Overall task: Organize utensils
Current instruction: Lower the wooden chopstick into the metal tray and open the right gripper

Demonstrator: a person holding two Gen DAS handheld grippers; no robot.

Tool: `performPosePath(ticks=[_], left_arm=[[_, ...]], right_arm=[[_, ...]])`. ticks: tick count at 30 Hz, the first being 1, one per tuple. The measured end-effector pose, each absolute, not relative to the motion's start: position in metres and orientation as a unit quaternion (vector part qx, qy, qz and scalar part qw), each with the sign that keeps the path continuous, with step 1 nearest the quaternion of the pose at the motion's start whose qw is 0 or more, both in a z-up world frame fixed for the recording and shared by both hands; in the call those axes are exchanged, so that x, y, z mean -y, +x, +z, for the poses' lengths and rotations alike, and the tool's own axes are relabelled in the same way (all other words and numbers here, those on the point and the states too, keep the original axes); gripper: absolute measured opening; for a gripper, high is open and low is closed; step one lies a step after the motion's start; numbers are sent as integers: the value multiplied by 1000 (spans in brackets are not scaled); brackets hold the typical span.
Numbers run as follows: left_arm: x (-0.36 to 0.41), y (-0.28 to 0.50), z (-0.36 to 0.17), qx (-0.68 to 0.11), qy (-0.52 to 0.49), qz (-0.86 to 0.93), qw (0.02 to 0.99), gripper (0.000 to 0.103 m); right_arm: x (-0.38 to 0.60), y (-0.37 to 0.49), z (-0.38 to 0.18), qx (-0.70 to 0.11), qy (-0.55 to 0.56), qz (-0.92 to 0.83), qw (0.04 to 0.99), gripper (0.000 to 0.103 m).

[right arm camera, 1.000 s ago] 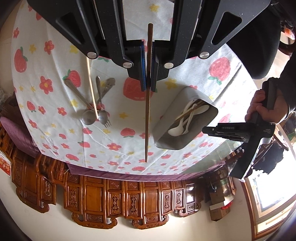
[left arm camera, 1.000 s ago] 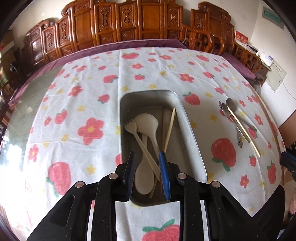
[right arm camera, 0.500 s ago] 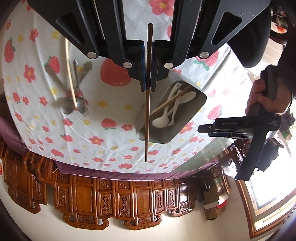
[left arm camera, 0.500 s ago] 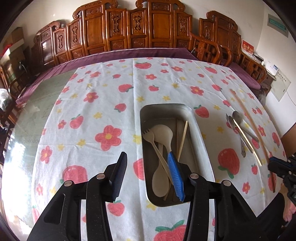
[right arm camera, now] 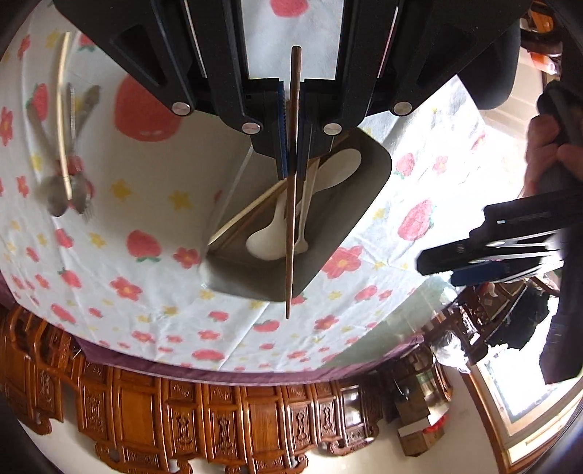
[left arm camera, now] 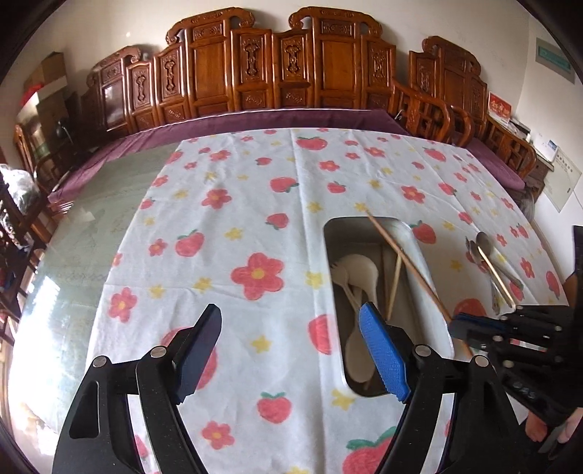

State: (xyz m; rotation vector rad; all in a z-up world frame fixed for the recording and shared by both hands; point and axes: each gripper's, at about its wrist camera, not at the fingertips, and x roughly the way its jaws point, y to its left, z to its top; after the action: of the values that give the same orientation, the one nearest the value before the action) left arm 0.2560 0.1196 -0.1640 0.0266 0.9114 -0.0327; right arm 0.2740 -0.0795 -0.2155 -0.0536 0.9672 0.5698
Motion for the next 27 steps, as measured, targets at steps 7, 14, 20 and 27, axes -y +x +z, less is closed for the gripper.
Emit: performPosePath(ticks=[7,14,20,27], left_arm=[[-136,256,-171,-445,11,-2,896,75],[-143,251,-173,-446,3,0,895,75],[-142,248,-172,-447,7,-2,895,75],[-140,246,-171,-445,9,-1,895,75]], right_arm=[[58,292,-237,-490,-19,246,836,6],[51,300,-250,-499,-9,229,835,6],[52,307,-249,-493,-8,226,840,6],[58,311,-246,-482,3,244,841,8]])
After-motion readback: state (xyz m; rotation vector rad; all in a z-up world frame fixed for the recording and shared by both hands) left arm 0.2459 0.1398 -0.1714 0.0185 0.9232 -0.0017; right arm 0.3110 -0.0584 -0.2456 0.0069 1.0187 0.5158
